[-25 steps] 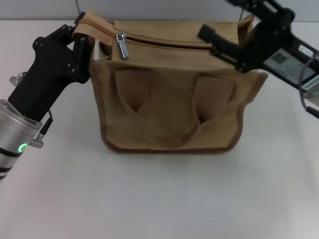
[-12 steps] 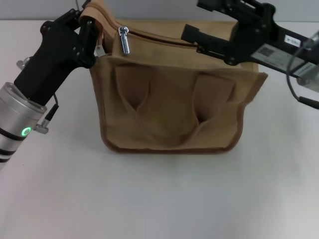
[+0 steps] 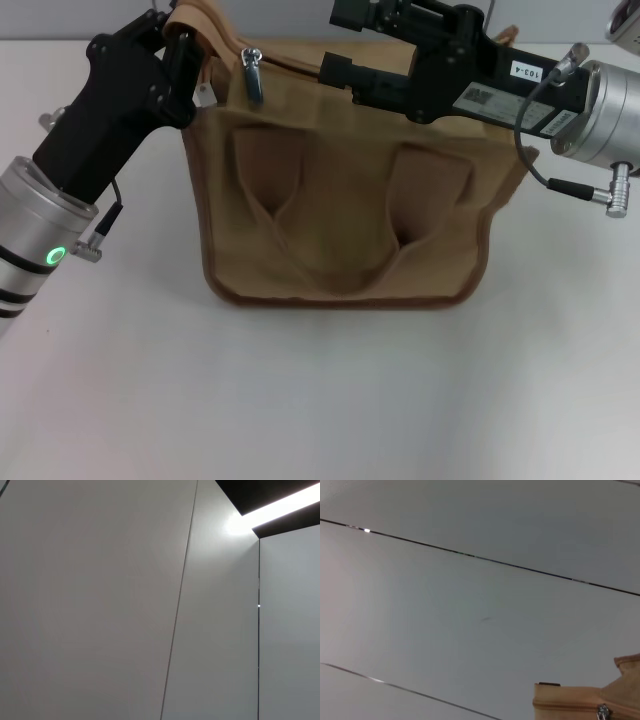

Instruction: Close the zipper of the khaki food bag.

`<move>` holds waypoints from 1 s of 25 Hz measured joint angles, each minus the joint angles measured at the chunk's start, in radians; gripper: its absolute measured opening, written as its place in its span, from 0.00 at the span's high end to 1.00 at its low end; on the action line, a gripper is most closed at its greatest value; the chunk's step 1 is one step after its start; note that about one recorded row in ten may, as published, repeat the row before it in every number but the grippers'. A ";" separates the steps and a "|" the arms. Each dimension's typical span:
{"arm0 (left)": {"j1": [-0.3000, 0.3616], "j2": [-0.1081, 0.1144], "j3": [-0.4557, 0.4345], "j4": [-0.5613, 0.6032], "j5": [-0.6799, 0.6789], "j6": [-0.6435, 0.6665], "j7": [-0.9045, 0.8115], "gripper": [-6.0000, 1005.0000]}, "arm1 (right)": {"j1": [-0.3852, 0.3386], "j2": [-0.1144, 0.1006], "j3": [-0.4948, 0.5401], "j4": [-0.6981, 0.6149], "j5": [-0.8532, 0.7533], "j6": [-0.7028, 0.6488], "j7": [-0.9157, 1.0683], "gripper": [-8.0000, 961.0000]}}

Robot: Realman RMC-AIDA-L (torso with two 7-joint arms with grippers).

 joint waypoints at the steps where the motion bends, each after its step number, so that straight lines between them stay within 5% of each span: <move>1: -0.003 0.000 0.000 0.000 0.000 -0.001 -0.004 0.97 | 0.001 0.000 0.000 0.000 0.000 0.003 0.000 0.22; 25: -0.068 -0.002 -0.008 0.000 -0.006 -0.034 -0.088 0.97 | 0.057 0.006 -0.038 0.020 0.008 0.105 -0.054 0.22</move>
